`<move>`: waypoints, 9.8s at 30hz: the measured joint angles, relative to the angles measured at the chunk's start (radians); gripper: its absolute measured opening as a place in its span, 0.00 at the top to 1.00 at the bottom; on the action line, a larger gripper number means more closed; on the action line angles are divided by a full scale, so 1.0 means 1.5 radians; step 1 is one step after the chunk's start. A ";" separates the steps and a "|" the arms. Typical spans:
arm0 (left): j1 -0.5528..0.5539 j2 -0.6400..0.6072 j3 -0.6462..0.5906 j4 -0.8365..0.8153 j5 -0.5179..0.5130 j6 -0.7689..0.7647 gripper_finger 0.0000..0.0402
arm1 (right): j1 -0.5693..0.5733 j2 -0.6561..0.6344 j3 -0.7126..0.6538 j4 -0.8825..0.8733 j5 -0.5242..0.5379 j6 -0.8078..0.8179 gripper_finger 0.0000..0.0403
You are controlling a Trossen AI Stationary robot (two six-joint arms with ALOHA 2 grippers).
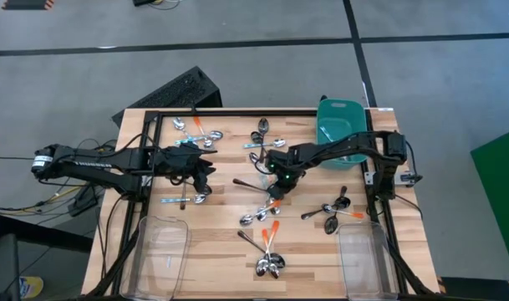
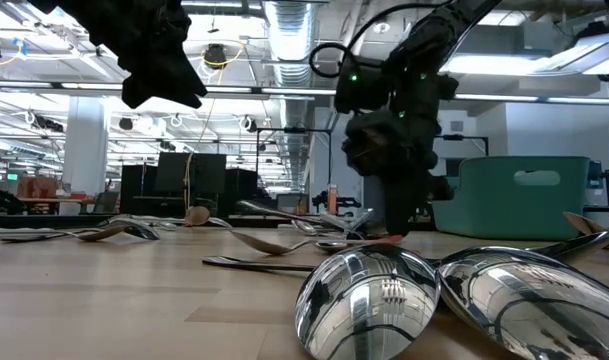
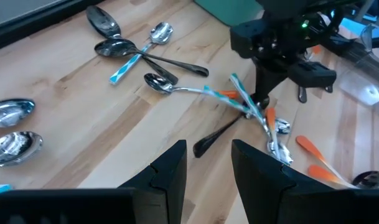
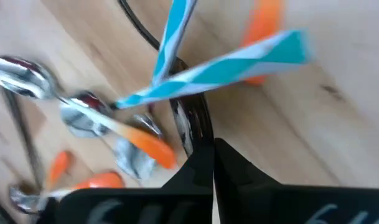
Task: Sort silverware by color (type)
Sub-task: Put the black spoon into the left transparent bin, then put the orange spoon into the right transparent bin, then put the blue spoon in the blue bin
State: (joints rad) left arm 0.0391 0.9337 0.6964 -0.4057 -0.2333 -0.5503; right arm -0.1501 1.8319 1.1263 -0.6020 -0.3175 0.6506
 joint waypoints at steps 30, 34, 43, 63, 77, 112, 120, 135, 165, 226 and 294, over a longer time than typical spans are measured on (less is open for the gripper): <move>0.025 0.156 0.000 0.407 0.001 0.004 0.64 | -0.002 -0.276 0.001 0.048 0.215 -0.012 0.98; 0.027 0.201 0.000 0.491 -0.002 0.003 0.62 | -0.002 -0.289 0.001 0.139 0.215 0.006 0.98; 0.049 0.241 0.000 0.690 0.033 0.029 0.62 | 0.004 -0.292 0.001 0.207 0.215 0.021 0.98; 0.102 0.241 0.001 0.717 0.080 0.060 0.97 | 0.012 -0.292 0.001 0.236 0.215 -0.026 0.97; 0.054 0.082 0.103 0.130 0.128 -0.026 1.00 | -0.022 -0.351 0.001 0.150 0.196 -0.040 0.69; -0.633 0.076 0.062 -0.272 0.204 -0.939 1.00 | -0.044 -0.379 0.001 -0.042 0.199 -0.126 0.68; -0.638 0.076 0.021 -0.260 0.223 -0.966 1.00 | -0.011 -0.379 0.001 -0.095 0.233 -0.126 0.68; -0.619 0.042 0.016 -0.259 0.156 -0.978 0.71 | 0.069 -0.378 -0.109 -0.013 0.227 -0.215 0.68; -0.354 0.056 0.017 0.042 -0.077 -0.663 0.72 | 0.300 -0.013 0.025 0.112 0.087 -0.736 0.68; -0.384 0.058 0.017 0.024 -0.144 -0.476 0.72 | 0.257 0.013 0.401 -0.613 0.041 -0.081 0.96; -0.255 0.058 0.017 0.166 -0.135 -0.233 0.66 | 0.549 -0.246 0.108 -0.323 0.391 0.500 0.54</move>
State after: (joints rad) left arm -0.3430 1.0210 0.7216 -0.1574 -0.4356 -0.9002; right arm 0.6734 1.4631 1.2881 -1.0869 0.2691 1.4005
